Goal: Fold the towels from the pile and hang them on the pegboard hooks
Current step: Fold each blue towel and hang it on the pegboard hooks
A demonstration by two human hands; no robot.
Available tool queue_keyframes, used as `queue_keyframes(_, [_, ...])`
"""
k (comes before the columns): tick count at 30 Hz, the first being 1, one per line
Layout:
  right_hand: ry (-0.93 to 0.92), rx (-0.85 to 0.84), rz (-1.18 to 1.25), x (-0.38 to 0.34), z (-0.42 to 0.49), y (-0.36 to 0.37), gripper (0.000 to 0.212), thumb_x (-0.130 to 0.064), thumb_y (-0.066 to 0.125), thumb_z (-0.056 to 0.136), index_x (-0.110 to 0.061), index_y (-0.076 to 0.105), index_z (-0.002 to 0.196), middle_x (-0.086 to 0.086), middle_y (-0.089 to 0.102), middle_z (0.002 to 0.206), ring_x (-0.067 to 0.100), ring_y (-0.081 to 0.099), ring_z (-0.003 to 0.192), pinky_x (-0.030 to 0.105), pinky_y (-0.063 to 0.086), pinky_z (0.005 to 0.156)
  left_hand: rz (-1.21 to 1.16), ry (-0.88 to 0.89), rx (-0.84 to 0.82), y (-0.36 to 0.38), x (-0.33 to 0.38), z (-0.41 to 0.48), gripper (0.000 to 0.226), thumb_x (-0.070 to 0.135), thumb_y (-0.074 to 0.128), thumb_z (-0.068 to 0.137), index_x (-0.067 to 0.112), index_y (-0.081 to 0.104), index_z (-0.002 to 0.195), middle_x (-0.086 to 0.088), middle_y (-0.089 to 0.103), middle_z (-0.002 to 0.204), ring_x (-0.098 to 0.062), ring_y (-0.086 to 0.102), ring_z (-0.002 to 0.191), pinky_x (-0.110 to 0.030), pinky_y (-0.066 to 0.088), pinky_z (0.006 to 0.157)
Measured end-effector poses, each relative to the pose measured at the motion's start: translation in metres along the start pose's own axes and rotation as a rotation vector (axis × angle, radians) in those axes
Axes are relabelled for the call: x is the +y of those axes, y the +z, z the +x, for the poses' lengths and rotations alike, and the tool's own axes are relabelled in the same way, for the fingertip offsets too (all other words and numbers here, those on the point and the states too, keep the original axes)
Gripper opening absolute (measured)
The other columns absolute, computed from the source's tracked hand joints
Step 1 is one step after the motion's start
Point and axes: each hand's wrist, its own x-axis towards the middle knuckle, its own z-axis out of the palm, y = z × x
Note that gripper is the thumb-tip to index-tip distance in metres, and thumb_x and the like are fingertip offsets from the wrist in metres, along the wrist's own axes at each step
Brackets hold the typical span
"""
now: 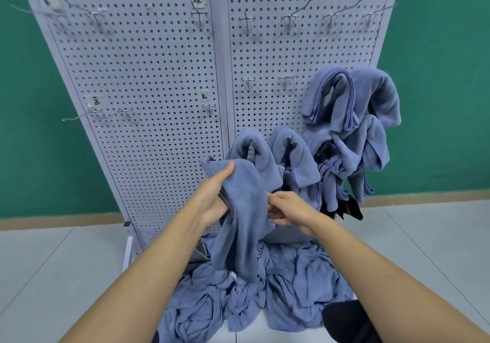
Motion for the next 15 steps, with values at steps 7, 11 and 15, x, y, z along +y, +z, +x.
queue_keyframes(7, [0.119, -0.101, 0.173, 0.009, 0.005, 0.006, 0.049, -0.061, 0.050, 0.088, -0.013, 0.063, 0.086, 0.000, 0.062, 0.077, 0.016, 0.057, 0.077, 0.026, 0.049, 0.076, -0.155, 0.072, -0.017, 0.006, 0.016, -0.008, 0.025, 0.024, 0.054, 0.095, 0.005, 0.066, 0.105, -0.010, 0.073, 0.102, -0.017, 0.071, 0.093, -0.029, 0.059, 0.073])
queue_keyframes(11, [0.142, -0.152, 0.355, 0.009, 0.006, 0.003, 0.038, -0.051, 0.053, 0.091, -0.015, 0.063, 0.083, -0.005, 0.062, 0.061, 0.010, 0.059, 0.061, 0.024, 0.047, 0.068, -0.145, 0.094, 0.004, -0.004, 0.023, -0.009, 0.027, 0.027, 0.053, 0.096, 0.006, 0.065, 0.108, -0.009, 0.072, 0.103, -0.016, 0.070, 0.094, -0.029, 0.058, 0.077])
queue_keyframes(15, [0.035, -0.089, 0.502, -0.003, 0.005, -0.010, 0.026, -0.032, 0.056, 0.095, -0.011, 0.070, 0.102, 0.004, 0.075, 0.091, 0.018, 0.068, 0.089, 0.032, 0.052, 0.082, -0.058, 0.116, 0.065, -0.019, 0.029, -0.008, 0.033, 0.030, 0.056, 0.094, 0.006, 0.064, 0.115, -0.010, 0.070, 0.109, -0.017, 0.068, 0.099, -0.029, 0.058, 0.075])
